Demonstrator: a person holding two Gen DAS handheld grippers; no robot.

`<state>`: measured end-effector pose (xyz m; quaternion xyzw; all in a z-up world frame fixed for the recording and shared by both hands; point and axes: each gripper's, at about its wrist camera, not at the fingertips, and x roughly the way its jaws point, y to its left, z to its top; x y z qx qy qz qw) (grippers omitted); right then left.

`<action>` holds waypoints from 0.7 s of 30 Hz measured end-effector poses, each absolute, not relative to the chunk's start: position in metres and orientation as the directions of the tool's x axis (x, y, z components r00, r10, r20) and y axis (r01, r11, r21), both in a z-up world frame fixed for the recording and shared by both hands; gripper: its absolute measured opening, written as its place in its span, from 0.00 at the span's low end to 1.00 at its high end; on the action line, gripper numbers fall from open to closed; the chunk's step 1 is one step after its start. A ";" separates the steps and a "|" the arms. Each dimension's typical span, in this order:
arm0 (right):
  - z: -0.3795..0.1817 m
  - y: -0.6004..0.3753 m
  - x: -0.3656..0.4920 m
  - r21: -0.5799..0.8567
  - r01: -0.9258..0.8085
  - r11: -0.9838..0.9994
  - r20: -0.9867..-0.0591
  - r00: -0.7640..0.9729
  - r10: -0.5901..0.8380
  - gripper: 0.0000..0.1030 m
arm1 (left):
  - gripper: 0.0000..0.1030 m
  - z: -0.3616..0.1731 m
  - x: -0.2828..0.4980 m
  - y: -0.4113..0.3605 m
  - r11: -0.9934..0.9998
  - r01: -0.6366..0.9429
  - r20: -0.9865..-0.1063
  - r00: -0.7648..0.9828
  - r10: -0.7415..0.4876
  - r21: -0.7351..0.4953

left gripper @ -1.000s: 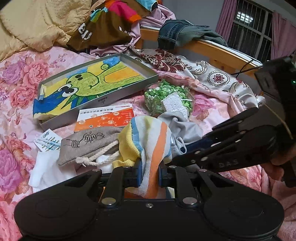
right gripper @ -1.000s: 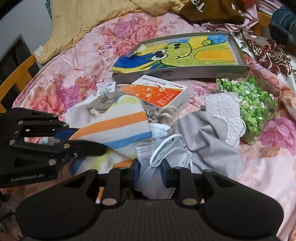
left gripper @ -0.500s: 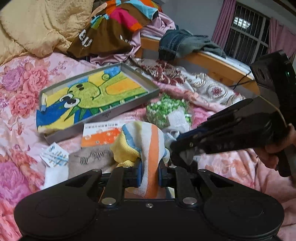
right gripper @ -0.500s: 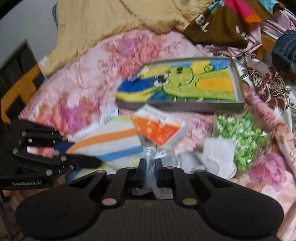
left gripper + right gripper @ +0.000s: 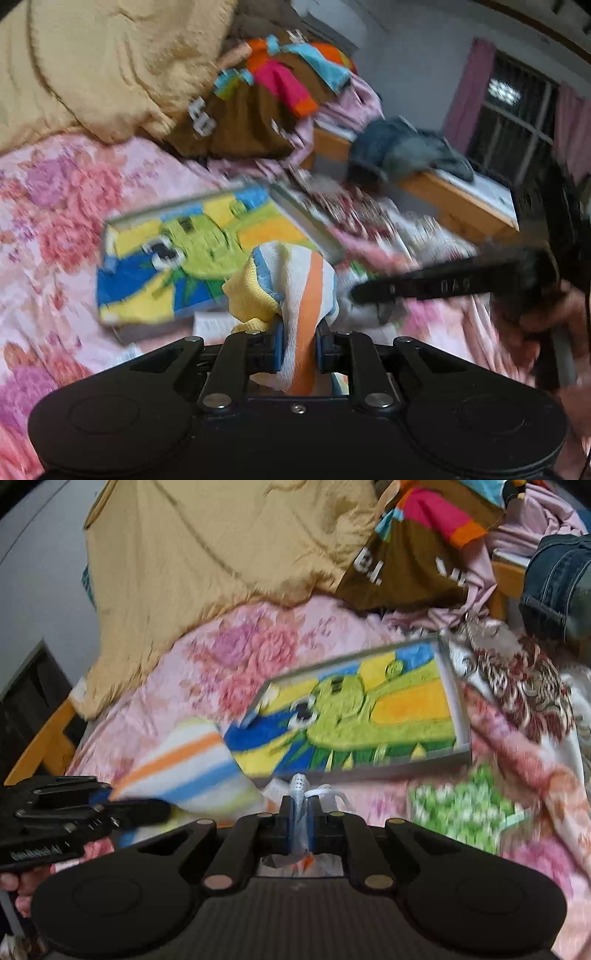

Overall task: Organize soft objects
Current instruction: 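Carry the striped cloth and grey mask with both tools over the painted tray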

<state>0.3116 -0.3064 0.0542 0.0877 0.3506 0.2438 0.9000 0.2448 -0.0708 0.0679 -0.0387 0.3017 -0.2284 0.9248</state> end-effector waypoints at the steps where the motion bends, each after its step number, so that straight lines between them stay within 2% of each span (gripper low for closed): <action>1: 0.055 -0.306 0.321 0.333 -0.369 0.867 -0.569 0.655 0.497 0.08 | 0.16 0.073 0.252 -0.070 0.900 0.382 -0.526 0.732 -0.434 -0.211; 4: 0.054 -0.305 0.346 0.331 -0.348 0.877 -0.535 0.697 0.478 0.08 | 0.16 0.085 0.283 -0.072 0.931 0.304 -0.475 0.801 -0.365 -0.204; 8: 0.048 -0.306 0.372 0.326 -0.308 0.894 -0.517 0.734 0.441 0.08 | 0.16 0.084 0.331 -0.082 0.957 0.199 -0.461 0.843 -0.277 -0.211; 14: 0.033 -0.305 0.391 0.229 -0.262 0.937 -0.517 0.783 0.345 0.08 | 0.17 0.046 0.394 -0.109 0.971 0.101 -0.523 0.828 -0.203 -0.217; 21: 0.009 -0.300 0.408 0.206 -0.229 0.951 -0.566 0.765 0.307 0.12 | 0.18 0.001 0.432 -0.118 0.970 0.010 -0.592 0.790 -0.157 -0.244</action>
